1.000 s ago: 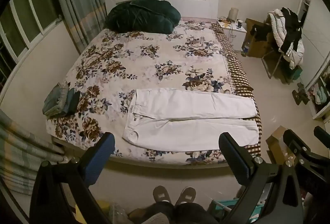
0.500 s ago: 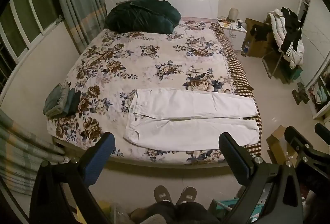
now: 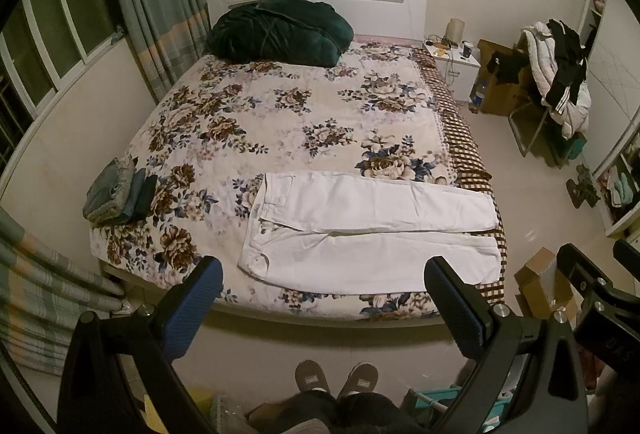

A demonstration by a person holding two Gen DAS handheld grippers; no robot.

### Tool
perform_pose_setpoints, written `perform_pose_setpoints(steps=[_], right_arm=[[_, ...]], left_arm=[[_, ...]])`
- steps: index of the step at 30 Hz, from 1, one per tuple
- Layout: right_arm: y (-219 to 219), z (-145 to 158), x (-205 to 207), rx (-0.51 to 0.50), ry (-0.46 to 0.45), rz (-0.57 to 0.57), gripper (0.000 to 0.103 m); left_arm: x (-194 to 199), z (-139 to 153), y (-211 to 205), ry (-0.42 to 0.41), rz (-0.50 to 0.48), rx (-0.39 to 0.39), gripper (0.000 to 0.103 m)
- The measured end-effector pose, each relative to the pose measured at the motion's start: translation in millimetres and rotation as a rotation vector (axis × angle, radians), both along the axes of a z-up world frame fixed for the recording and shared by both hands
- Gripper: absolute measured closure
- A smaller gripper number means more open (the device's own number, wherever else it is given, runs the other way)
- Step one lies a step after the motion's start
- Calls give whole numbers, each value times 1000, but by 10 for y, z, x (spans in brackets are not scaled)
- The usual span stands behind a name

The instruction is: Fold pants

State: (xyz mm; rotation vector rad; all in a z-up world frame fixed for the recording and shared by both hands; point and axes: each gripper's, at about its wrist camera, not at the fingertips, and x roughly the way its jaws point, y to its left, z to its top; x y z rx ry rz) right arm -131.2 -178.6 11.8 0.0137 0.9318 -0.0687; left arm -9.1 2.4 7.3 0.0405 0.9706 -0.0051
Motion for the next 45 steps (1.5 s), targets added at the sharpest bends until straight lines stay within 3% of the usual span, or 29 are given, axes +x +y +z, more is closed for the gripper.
perform_pose_setpoints(steps=[45], right_arm=[[11, 23, -11, 4, -4, 2, 0]], left_arm=[[41, 46, -23, -2, 8, -12, 0]])
